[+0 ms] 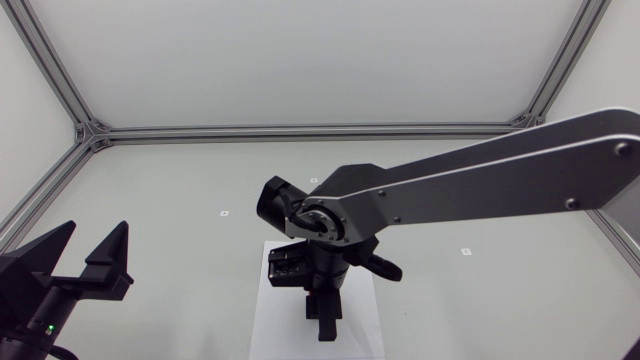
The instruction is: Pick up the orange 2x2 brick with the right arm and stack it on top of the green 2x2 brick in the center
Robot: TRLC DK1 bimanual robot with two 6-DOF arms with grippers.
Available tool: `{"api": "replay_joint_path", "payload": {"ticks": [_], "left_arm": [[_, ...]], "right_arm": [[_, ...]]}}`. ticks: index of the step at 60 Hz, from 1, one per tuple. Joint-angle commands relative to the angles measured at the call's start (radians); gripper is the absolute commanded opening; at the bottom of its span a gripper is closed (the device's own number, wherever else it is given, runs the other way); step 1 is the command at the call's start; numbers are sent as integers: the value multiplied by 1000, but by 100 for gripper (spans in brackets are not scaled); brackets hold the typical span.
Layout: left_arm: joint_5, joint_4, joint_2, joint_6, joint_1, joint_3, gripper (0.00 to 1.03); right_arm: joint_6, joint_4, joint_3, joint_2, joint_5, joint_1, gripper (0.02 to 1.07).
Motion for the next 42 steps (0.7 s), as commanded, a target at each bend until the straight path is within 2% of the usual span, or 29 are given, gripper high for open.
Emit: {"api": "replay_joint_path", "payload": {"ticks": [1,12,20,22,42], "left_arm": [[4,-15,-8,13,4,-41,99],[4,-15,-8,13,2,-41,99],[4,-15,-8,13,4,-41,99],[4,-15,-8,13,4,-41,99],[6,-13,-8,13,4,-41,99]], "right_arm": [[19,-3,-24,-22,-4,8,59],[19,-3,-26,-34,-3,7,82],[19,-9,-29,-65,-3,8,94],[19,-13,-31,-76,-3,8,103],[37,-69,-72,-297,2,-25,103]]}}
